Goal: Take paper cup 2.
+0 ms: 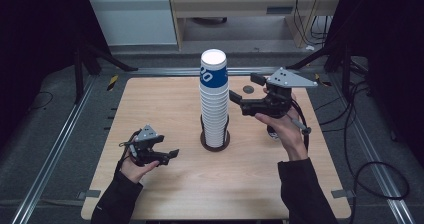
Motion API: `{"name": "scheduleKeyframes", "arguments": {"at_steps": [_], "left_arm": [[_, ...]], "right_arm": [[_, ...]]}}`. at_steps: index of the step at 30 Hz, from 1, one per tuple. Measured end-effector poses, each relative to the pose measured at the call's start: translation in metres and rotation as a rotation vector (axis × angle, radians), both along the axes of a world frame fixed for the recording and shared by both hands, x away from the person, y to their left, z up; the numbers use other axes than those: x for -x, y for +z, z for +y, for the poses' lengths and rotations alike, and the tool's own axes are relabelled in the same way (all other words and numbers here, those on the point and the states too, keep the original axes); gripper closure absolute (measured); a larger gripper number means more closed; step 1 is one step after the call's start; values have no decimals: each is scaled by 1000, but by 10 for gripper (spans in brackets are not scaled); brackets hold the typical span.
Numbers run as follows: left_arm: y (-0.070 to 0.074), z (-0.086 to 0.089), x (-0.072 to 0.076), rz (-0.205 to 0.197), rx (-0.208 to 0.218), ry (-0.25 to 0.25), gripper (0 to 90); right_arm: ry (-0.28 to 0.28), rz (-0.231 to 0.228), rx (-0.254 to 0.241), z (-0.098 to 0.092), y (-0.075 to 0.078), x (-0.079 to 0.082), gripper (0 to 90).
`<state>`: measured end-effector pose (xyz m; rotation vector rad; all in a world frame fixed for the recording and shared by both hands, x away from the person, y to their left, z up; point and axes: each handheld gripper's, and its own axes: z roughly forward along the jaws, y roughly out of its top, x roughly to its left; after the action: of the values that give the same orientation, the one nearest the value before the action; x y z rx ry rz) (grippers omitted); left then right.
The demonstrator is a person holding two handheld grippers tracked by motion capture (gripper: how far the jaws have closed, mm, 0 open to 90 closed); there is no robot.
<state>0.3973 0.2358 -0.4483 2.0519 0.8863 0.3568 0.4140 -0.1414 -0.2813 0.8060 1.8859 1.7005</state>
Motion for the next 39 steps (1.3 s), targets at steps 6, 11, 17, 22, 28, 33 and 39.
{"name": "scheduleKeyframes", "arguments": {"at_steps": [6,11,17,22,28,33,39], "left_arm": [[0,-1,0,-1,-4,-2,161],[0,-2,1,-4,-8,-1,161],[-1,-2,0,0,-11,-2,160],[-2,-3,0,3,-14,-4,160],[-3,-3,0,4,-14,-7,160],[-4,-4,-1,8,-12,-8,160],[-5,-5,0,10,-16,-12,160]], "right_arm": [[21,-5,7,18,5,-4,89],[32,-8,9,30,6,-10,83],[35,-2,17,39,4,-16,82],[43,10,26,48,2,-23,78],[40,23,38,58,2,-34,77],[43,24,44,67,1,-39,78],[24,26,53,73,-4,-45,98]]}}
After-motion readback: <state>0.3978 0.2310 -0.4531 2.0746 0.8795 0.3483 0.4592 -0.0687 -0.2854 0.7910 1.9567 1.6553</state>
